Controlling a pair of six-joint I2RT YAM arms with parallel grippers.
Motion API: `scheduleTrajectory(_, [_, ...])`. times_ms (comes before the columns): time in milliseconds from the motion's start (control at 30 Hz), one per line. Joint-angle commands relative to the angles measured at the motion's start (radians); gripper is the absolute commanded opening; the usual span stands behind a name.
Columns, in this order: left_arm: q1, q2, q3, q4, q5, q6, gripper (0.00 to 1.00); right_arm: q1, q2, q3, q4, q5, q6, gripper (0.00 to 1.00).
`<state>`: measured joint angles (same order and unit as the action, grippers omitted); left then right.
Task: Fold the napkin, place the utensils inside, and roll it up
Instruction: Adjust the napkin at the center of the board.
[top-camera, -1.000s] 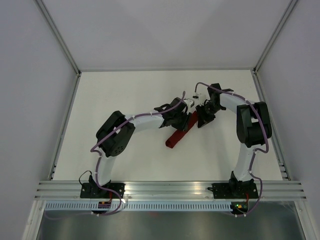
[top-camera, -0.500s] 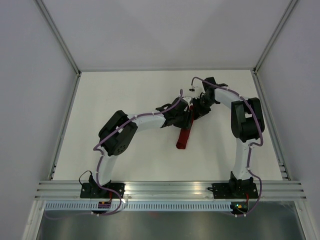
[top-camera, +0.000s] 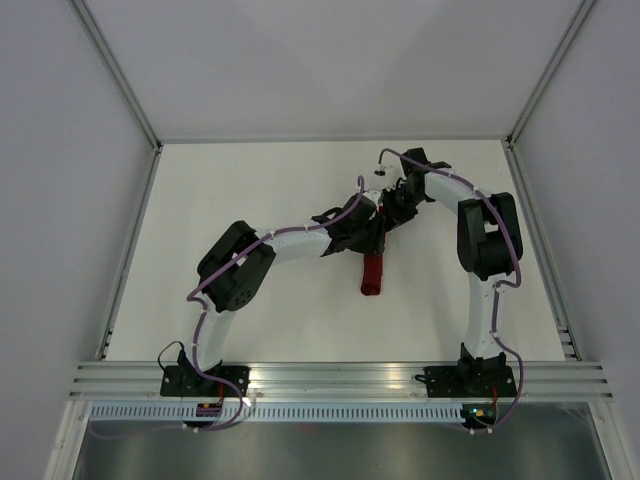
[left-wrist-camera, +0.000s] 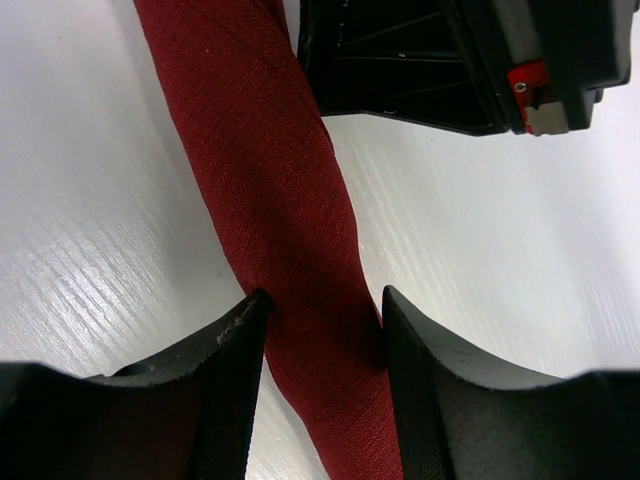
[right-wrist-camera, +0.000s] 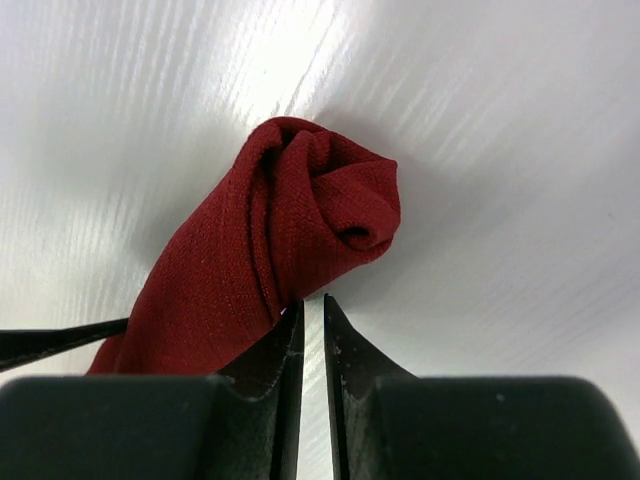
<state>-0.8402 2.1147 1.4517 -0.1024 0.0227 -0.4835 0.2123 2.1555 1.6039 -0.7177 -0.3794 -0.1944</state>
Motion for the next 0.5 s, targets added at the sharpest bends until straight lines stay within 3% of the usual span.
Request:
scheduleTrajectory(0, [0.000, -0.018, 0.021, 0.030, -0.018, -0.052, 0.55, 0.019, 0.035, 0.047, 0.003, 0.042, 0.026, 0.18])
scheduleTrajectory(467, [0.018, -0.050, 0.022, 0.014, -0.056, -0.040, 0.60, 0.047, 0.044, 0.050, 0.029, 0.108, 0.052, 0.17])
